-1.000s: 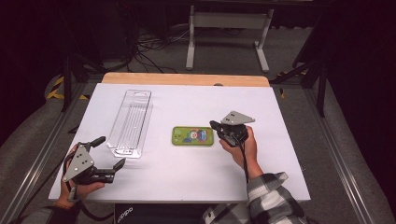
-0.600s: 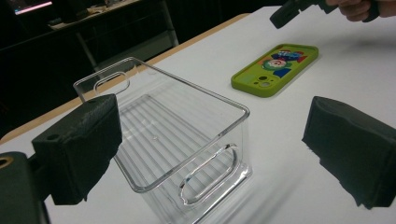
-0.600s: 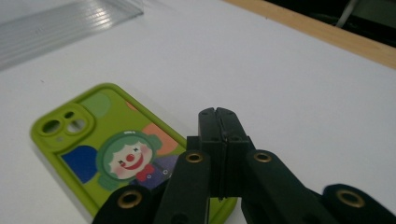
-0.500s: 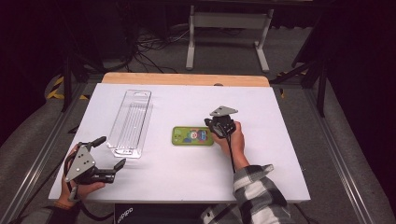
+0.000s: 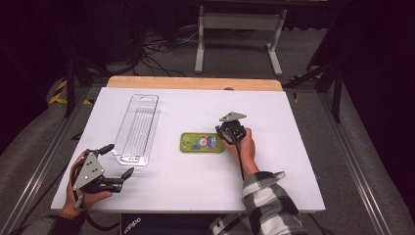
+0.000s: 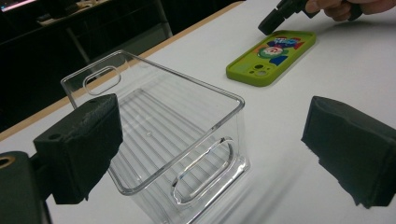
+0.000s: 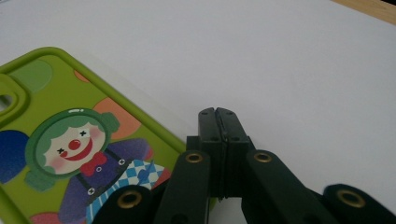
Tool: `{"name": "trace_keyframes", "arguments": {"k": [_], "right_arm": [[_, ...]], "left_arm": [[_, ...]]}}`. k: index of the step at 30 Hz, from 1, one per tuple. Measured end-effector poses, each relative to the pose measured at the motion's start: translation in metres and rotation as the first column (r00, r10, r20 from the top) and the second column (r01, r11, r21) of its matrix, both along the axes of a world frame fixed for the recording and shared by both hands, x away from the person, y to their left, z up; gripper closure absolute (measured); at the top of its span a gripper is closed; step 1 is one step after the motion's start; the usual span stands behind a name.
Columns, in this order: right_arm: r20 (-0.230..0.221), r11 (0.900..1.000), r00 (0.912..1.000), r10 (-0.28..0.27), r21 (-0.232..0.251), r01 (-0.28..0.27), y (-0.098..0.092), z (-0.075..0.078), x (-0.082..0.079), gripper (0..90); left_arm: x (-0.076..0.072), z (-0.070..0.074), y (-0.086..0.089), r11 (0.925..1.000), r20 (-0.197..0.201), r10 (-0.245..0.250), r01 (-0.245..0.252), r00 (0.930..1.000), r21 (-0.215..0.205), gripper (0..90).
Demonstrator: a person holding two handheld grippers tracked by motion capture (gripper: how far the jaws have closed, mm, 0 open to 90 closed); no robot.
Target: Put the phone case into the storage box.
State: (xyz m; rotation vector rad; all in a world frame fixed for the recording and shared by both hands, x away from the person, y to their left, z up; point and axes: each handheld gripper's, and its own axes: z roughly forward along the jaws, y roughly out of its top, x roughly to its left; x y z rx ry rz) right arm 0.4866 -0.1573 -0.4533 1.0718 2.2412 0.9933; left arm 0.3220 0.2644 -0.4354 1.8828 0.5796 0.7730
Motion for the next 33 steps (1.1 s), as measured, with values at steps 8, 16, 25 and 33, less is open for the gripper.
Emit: {"name": "trace_keyframes", "arguments": {"k": [8,16,25,33], "right_arm": [[-0.028,0.999,0.9994,0.022,-0.041,-0.024,0.001,-0.004,0.003,90.0],[-0.066,1.0,0.9976,0.019,-0.008,-0.019,-0.006,-0.003,-0.003,89.8],[-0.072,0.999,0.9965,0.042,-0.023,-0.043,-0.013,-0.002,-0.018,88.9],[-0.073,0.996,0.9956,0.058,-0.059,-0.063,-0.013,0.0,-0.031,89.0]], "left_arm": [[0.002,-0.002,-0.001,0.9996,-0.009,-0.003,0.003,1.0,0.027,5.6],[0.001,-0.003,0.002,0.9996,-0.012,0.003,-0.003,0.9999,0.029,5.5],[-0.001,-0.002,0.003,0.9998,-0.016,-0.005,0.005,0.9999,0.021,5.5],[-0.001,-0.002,0.004,0.9994,-0.018,-0.008,0.009,0.9998,0.035,5.7]]}}
